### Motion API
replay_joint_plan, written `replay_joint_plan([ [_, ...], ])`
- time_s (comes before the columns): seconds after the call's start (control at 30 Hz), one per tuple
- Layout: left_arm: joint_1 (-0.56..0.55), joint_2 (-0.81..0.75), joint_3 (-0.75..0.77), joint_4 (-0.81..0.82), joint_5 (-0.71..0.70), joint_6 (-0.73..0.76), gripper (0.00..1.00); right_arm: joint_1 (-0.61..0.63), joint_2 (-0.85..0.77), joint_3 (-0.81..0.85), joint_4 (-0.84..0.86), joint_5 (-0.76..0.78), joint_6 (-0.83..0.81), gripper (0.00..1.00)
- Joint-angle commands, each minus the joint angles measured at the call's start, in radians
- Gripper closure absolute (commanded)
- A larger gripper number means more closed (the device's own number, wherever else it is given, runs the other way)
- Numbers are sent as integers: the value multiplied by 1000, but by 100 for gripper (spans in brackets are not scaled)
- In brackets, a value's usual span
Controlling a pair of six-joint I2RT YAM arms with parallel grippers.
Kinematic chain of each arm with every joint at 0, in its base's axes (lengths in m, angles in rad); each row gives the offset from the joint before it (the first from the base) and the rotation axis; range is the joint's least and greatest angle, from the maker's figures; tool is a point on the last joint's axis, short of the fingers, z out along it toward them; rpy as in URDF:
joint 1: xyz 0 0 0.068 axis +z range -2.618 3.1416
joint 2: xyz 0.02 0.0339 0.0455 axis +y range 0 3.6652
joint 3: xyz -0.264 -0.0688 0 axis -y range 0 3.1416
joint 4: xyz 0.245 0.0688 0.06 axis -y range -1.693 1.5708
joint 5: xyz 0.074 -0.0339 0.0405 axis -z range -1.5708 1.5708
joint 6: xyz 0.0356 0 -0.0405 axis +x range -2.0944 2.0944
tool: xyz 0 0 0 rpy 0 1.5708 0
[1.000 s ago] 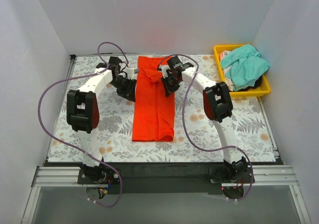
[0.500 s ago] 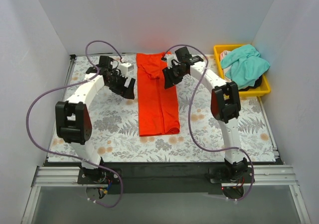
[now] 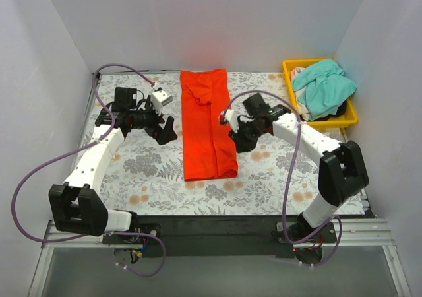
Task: Fold and stack the t-shirts
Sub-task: Fold the tshirt
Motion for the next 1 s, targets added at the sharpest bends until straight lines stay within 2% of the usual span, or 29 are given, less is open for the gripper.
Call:
replay_joint_plan([
  [0.0, 0, -11, -59, -19, 44, 4, 6, 63, -8, -96, -3, 79, -21, 79],
  [0.13, 0, 24, -68, -32, 44, -5, 11, 103, 18, -130, 58, 110, 29, 82],
  [0.4, 0, 36, -100, -56, 23, 43, 13, 134, 38, -125, 93, 106, 96, 83],
  [0.63, -3, 40, -161, -67, 6, 130, 19, 172, 121, -180, 127, 142, 98, 84],
  [0.8, -17, 18, -226, -68, 6, 231, 21, 227, 91, -272, 159, 162, 84, 83],
  [0.9, -23, -3, -267, -81, 38, 315, 24, 232, 57, -277, 156, 188, 55, 76],
  [0.93, -22, -34, -304, -90, 57, 417, 24, 229, 14, -273, 152, 195, 38, 73],
  [0.97, -23, -54, -327, -90, 69, 464, 24, 220, -12, -256, 147, 199, 24, 61],
])
